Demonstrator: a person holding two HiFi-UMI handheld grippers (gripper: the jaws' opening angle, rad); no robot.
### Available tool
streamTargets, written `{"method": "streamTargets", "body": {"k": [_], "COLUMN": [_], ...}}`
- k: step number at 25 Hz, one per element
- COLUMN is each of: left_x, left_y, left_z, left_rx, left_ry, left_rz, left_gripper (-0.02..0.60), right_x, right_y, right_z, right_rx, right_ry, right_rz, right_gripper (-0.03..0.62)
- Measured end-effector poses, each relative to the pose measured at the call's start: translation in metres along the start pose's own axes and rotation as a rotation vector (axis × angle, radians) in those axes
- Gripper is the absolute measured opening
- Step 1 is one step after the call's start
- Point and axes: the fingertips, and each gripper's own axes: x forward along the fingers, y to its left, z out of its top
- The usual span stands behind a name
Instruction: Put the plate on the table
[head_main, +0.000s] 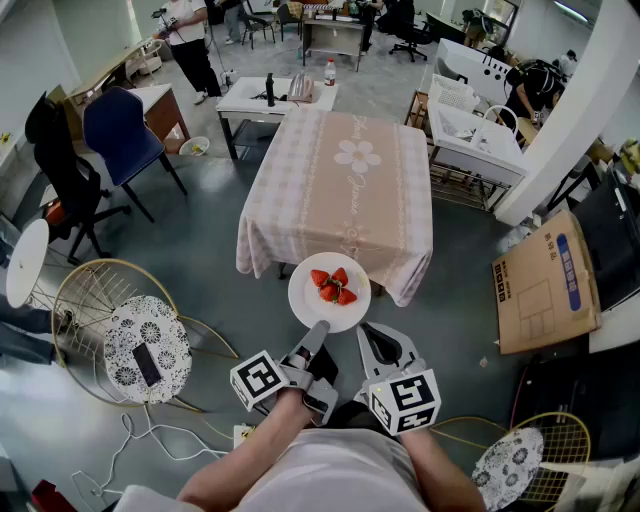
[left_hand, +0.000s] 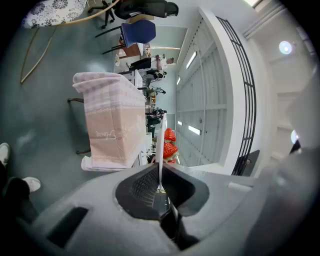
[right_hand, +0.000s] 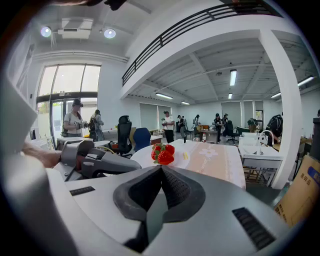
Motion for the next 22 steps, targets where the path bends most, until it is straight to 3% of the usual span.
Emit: {"method": "streamTargets", "body": {"k": [14,22], "left_x": [-0.008,0.005], "left_y": [-0.002,-0.003], "left_z": [0.013,0.017], "left_rx": [0.002,0.016], "left_ry": [0.027,0.027], "left_rz": [-0.022,-0.019], "left_gripper": [0.018,0.018], "right_x": [0.009,0.018], "right_y": [0.015,0.007], "right_z": [-0.002,-0.002], "right_rx": [0.018,0.023], "right_ry": [-0.006,-0.007], "right_rz": [-0.02,0.015], "right_gripper": [0.005,0.005]}}
